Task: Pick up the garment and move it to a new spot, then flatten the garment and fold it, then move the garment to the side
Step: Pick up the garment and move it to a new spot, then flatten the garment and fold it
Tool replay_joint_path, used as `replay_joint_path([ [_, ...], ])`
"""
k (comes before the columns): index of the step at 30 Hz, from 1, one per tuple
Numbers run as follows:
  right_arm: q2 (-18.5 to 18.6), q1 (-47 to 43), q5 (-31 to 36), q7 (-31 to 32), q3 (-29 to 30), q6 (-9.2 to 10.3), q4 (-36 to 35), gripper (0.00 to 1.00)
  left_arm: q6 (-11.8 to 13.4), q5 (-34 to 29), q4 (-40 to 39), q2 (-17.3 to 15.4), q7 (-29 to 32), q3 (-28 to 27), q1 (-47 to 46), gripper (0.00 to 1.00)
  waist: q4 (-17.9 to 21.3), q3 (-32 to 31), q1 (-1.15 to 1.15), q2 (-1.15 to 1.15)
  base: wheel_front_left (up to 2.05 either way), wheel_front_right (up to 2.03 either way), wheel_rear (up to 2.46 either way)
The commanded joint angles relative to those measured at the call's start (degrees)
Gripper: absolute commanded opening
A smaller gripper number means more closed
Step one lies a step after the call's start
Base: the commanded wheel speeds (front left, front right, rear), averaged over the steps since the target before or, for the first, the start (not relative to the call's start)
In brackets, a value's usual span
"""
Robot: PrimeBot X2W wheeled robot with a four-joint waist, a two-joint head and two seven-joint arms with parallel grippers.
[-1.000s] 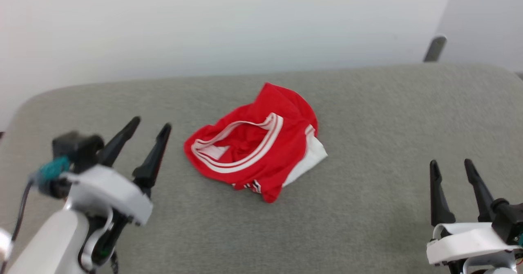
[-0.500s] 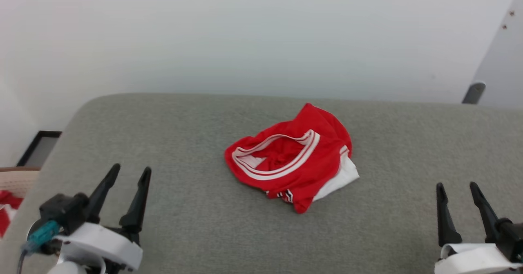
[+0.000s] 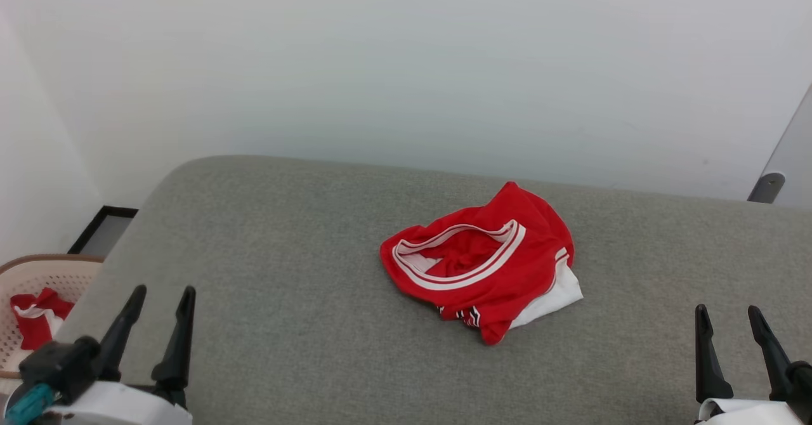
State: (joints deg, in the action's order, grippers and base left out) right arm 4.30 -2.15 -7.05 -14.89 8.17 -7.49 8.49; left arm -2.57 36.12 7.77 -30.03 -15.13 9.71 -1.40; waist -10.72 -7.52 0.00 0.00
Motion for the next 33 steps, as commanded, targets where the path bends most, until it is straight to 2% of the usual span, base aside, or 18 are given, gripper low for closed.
replay_joint_path([
  [1, -0.3, -1.1, -0.2, -0.2, 0.2, 0.0, -0.2, 1.0, -0.5, -0.4, -0.2, 0.3, 0.0, -0.4, 0.8, 1.0, -0.2, -0.1, 0.0, 0.0, 0.0, 0.0, 0.0],
  [18, 0.0, 0.8, 0.0, 1.2, -0.2, 0.0, 0.0, 1.0, -2.8, -4.9, -1.9, 4.5, 0.0, -5.1, 1.9, 1.0, -2.1, 1.7, 0.0, 0.0, 0.0, 0.0, 0.0],
  [26, 3.4, 5.7, -0.9, 8.1, -1.6, 0.0, 1.2, 1.0, -3.5, -7.3, -3.7, 7.6, 0.0, -6.2, 2.4, 1.0, -5.4, 5.1, 0.0, 0.0, 0.0, 0.0, 0.0],
  [33, 7.7, 12.1, -2.7, 15.8, -2.7, 0.0, 3.7, 1.0, -4.1, -9.1, -4.8, 11.9, 0.0, -6.8, -0.4, 1.0, -9.1, 11.6, 0.0, 0.0, 0.0, 0.0, 0.0],
])
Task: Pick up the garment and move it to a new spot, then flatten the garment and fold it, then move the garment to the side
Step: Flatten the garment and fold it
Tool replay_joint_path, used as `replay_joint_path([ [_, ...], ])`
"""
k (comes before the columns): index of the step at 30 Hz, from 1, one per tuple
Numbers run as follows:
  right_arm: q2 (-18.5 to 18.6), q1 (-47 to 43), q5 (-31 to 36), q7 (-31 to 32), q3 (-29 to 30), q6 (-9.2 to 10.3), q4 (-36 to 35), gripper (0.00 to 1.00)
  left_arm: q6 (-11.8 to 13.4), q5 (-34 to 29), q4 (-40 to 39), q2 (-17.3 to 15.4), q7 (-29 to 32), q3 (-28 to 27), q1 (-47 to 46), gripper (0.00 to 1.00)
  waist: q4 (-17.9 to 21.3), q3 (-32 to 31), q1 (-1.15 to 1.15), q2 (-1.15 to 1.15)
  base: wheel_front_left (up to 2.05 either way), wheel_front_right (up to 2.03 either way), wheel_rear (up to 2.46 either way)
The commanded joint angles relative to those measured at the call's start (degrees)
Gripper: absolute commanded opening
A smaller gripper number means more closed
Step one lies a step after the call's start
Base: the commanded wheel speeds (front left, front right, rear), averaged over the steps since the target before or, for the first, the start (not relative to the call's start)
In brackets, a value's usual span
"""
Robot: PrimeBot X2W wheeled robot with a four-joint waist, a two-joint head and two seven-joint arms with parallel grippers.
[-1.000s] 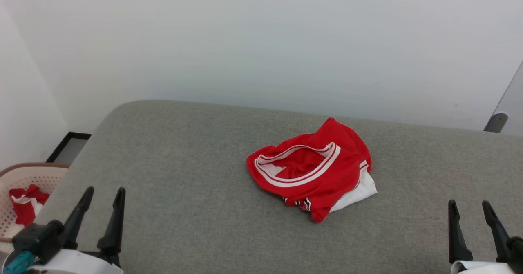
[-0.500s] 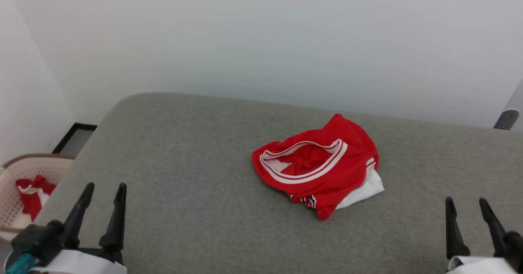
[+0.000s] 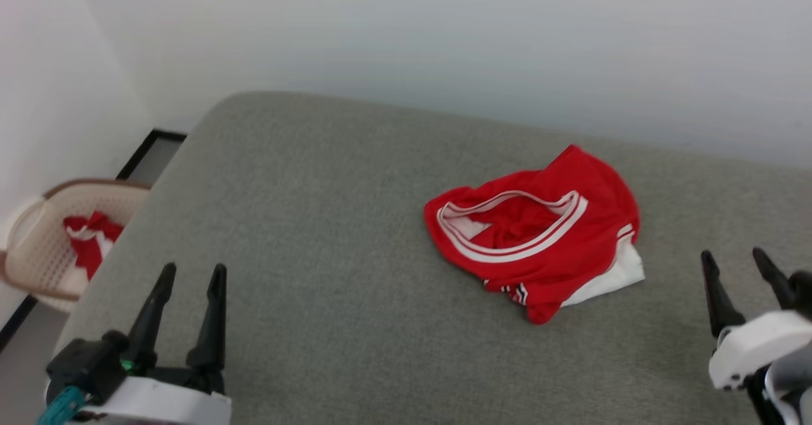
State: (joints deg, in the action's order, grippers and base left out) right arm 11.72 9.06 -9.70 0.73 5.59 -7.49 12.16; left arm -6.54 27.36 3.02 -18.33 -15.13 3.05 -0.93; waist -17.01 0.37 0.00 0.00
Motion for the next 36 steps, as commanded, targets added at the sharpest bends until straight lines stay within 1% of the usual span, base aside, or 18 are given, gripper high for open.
replay_joint_path([
  [1, 1.0, 1.9, -0.6, 1.3, -0.5, 0.0, 0.4, 1.0, -0.3, -0.6, 0.1, 0.9, 0.0, -0.4, -1.3, 1.0, -3.3, 4.5, 0.0, 0.0, 0.0, 0.0, 0.0],
  [6, 4.8, 6.0, -3.4, 7.5, -4.2, 0.0, 3.1, 1.0, -0.6, -2.3, -0.1, 4.3, 0.0, -1.0, -3.7, 1.0, -5.7, 8.1, 0.0, 0.0, 0.0, 0.0, 0.0],
  [7, 4.8, 6.0, -3.4, 7.5, -4.2, 0.0, 3.1, 1.0, -0.6, -2.3, -0.1, 4.3, 0.0, -1.0, -3.7, 1.0, -5.7, 8.1, 0.0, 0.0, 0.0, 0.0, 0.0],
  [13, 8.7, 9.6, -7.7, 15.5, -9.3, 0.0, 5.4, 1.0, -1.0, -3.8, 0.2, 7.5, 0.0, -1.8, -5.6, 1.0, -7.4, 10.8, 0.0, 0.0, 0.0, 0.0, 0.0],
  [17, 10.2, 11.3, -9.5, 20.5, -11.2, 0.0, 7.2, 1.0, -0.9, -3.8, -0.2, 8.5, 0.0, -1.2, -6.4, 1.0, -8.0, 12.1, 0.0, 0.0, 0.0, 0.0, 0.0],
  [24, 12.4, 13.9, -10.0, 27.0, -15.1, 0.01, 9.9, 1.0, -1.0, -3.1, -0.4, 9.6, 0.0, -0.7, -7.4, 1.0, -8.4, 13.7, 0.0, 0.0, 0.0, 0.0, 0.0],
  [25, 12.6, 14.3, -10.4, 27.6, -16.2, 0.0, 10.1, 0.42, -0.9, -3.0, -0.3, 9.7, 0.0, -0.7, -7.6, 1.0, -8.3, 13.9, 0.0, 0.0, 0.0, 0.0, 0.0],
  [26, 13.0, 14.6, -10.7, 27.8, -17.3, -0.01, 10.2, 0.0, -0.9, -2.9, -0.2, 9.8, 0.0, -0.8, -7.7, 1.0, -8.3, 13.9, 0.0, 0.0, 0.0, 0.0, 0.0],
  [30, 14.4, 16.1, -12.9, 28.6, -18.9, 0.04, 10.5, 0.0, -0.9, -2.7, 0.1, 9.9, 0.0, -1.3, -7.7, 1.0, -7.7, 13.3, 0.0, 0.0, 0.0, 0.0, 0.0],
  [36, 15.8, 17.7, -14.9, 28.9, -19.0, 0.03, 7.5, 0.0, -0.9, -2.3, 0.5, 8.9, 0.0, -2.4, -6.6, 1.0, -5.7, 10.8, 0.0, 0.0, 0.0, 0.0, 0.0],
])
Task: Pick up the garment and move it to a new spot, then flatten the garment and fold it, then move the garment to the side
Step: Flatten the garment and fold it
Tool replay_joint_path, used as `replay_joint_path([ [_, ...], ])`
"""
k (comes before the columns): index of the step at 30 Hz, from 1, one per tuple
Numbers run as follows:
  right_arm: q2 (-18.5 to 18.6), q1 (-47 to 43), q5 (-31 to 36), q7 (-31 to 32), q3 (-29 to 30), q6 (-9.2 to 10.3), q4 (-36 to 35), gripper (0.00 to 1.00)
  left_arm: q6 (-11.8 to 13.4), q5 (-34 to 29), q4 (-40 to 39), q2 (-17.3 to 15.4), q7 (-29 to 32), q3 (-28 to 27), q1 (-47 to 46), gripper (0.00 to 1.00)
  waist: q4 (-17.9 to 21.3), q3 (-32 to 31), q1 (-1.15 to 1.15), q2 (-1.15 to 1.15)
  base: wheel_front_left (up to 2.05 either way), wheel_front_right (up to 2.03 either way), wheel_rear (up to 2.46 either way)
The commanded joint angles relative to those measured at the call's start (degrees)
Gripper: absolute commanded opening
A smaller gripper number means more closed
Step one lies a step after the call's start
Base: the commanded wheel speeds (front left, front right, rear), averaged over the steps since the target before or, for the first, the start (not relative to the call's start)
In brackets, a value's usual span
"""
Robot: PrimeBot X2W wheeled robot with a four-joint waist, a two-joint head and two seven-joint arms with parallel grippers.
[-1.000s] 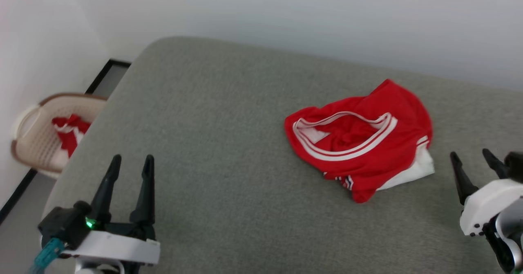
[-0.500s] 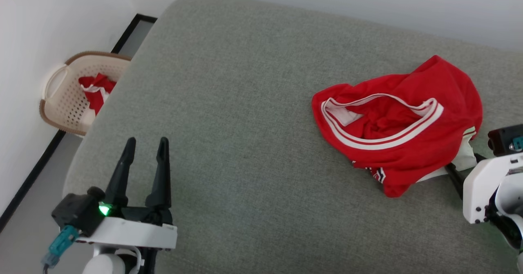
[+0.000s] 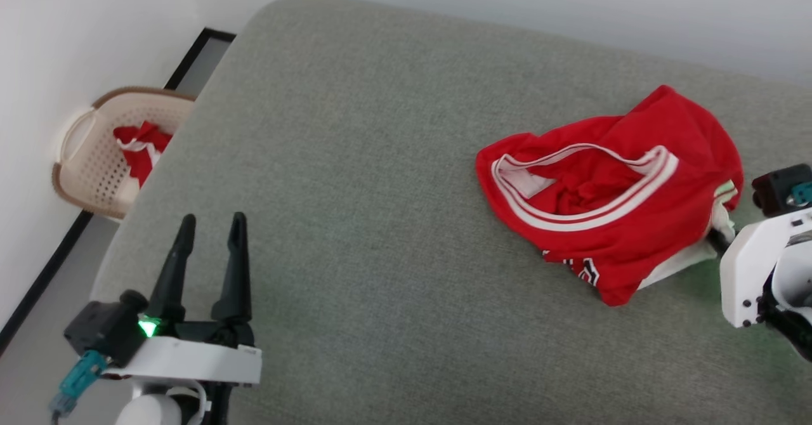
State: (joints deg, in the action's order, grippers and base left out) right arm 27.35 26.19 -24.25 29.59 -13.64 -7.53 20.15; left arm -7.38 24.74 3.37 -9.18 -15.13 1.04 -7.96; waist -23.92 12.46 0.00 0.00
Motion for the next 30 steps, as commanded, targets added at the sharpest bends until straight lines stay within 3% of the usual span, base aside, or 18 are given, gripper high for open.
replay_joint_path([
  [1, 0.4, 0.7, -1.0, 0.4, 0.6, 0.08, -1.2, 0.0, -0.1, 0.3, 0.2, -0.5, 0.0, -0.6, 0.6, 1.0, 1.6, -1.7, 0.0, 0.0, 0.0, 0.0, 0.0],
  [9, 2.5, -2.2, -2.1, 3.8, 5.2, 0.08, -7.3, 0.0, -0.1, 0.7, 0.2, -1.8, 0.0, -1.4, 2.0, 1.0, 5.2, -4.7, 0.0, 0.0, 0.0, 0.0, 0.0],
  [17, 3.2, -8.7, 0.3, 7.2, 15.5, 0.08, -11.2, 0.0, -0.1, 1.1, 0.5, -2.9, 0.0, -1.5, 2.9, 1.0, 7.8, -6.7, 0.0, 0.0, 0.0, 0.0, 0.0],
  [24, 0.9, -15.2, 2.9, 9.3, 23.3, 0.08, -9.8, 0.0, -0.1, 1.7, 0.7, -3.5, 0.0, -0.9, 3.1, 1.0, 8.7, -7.0, 0.0, 0.0, 0.0, 0.0, 0.0],
  [30, -1.8, -17.7, 3.5, 7.3, 25.8, 0.07, -5.4, 0.0, -0.1, 1.7, 1.0, -3.7, 0.0, 0.1, 2.6, 1.0, 8.8, -6.8, 0.0, 0.0, 0.0, 0.0, 0.0],
])
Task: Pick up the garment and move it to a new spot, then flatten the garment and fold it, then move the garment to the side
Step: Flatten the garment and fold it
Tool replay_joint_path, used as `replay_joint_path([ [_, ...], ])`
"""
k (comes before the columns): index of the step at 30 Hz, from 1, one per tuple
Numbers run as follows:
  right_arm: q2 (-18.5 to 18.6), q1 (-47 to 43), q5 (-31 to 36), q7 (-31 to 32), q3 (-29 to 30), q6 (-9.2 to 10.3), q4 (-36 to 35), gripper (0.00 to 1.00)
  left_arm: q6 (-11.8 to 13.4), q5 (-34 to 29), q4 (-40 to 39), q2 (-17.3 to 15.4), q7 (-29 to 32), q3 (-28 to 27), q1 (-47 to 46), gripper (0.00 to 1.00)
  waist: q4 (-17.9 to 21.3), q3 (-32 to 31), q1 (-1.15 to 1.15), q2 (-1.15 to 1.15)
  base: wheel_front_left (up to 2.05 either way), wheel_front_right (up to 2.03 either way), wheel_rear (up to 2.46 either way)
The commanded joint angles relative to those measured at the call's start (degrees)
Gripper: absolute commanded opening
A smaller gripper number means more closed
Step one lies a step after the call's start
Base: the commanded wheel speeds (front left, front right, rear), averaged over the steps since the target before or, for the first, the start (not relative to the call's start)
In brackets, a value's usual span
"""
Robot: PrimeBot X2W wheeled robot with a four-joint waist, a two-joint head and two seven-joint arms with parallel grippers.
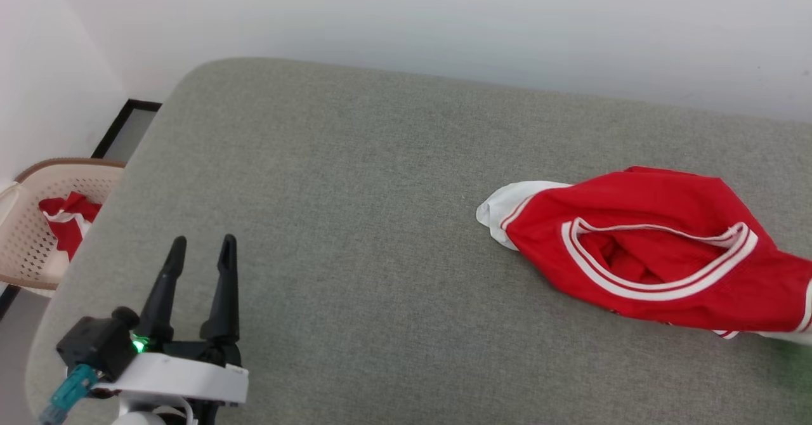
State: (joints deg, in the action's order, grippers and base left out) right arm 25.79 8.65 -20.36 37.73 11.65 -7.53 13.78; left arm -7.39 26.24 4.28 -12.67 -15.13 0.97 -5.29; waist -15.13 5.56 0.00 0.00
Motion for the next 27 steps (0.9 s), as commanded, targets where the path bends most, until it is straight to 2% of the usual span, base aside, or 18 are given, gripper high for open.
replay_joint_path([
  [1, -0.3, -0.2, -0.2, -1.6, 0.2, 0.08, 2.1, 0.0, -0.1, 0.2, 0.2, -0.2, 0.0, 0.4, -0.2, 1.0, 0.0, 0.1, 0.0, 0.0, 0.0, 0.0, 0.0],
  [4, -0.8, 0.9, -0.6, -3.9, -0.4, 0.07, 5.4, 0.0, -0.1, 0.3, 0.5, -0.3, 0.0, 0.7, -0.4, 1.0, 0.1, -0.1, 0.0, 0.0, 0.0, 0.0, 0.0],
  [5, -0.7, 1.4, -0.4, -4.5, -0.7, 0.07, 6.2, 0.03, -0.1, 0.2, 0.6, -0.4, 0.0, 0.7, -0.4, 1.0, 0.1, -0.2, 0.0, 0.0, 0.0, 0.0, 0.0],
  [7, -0.7, 2.3, 0.1, -6.1, -1.0, 0.08, 8.0, 0.39, -0.1, 0.2, 0.8, -0.6, 0.0, 0.8, -0.3, 1.0, 0.3, -0.5, 0.0, 0.0, 0.0, 0.0, 0.0],
  [8, -0.5, 2.8, 0.5, -6.7, -1.3, 0.08, 8.9, 0.97, -0.1, 0.2, 0.9, -0.8, 0.0, 0.9, -0.2, 1.0, 0.5, -0.7, 0.0, 0.0, 0.0, 0.0, 0.0],
  [9, -0.3, 3.3, 0.4, -7.4, -1.8, 0.07, 9.6, 1.0, -0.1, 0.2, 0.9, -1.0, 0.0, 1.1, -0.1, 1.0, 0.6, -0.9, 0.0, 0.0, 0.0, 0.0, 0.0],
  [12, -0.1, 4.8, 0.5, -8.5, -2.7, 0.07, 10.8, 1.0, -0.1, 0.7, 1.1, -1.9, 0.0, 1.9, 0.2, 1.0, 1.3, -1.9, 0.0, 0.0, 0.0, 0.0, 0.0],
  [19, 0.0, 6.0, -0.1, -10.7, -4.3, 0.07, 9.4, 1.0, -0.1, 3.5, 0.8, -5.1, 0.0, 4.9, 0.0, 1.0, 3.3, -3.5, 0.0, 0.0, 0.0, 0.0, 0.0],
  [27, -2.6, 3.1, -0.2, -17.5, -5.1, 0.07, 1.9, 1.0, -0.1, 8.0, 0.3, -10.9, 0.4, 9.0, -1.9, 1.0, 7.4, -5.1, 0.0, 0.0, 0.0, 0.0, 0.0],
])
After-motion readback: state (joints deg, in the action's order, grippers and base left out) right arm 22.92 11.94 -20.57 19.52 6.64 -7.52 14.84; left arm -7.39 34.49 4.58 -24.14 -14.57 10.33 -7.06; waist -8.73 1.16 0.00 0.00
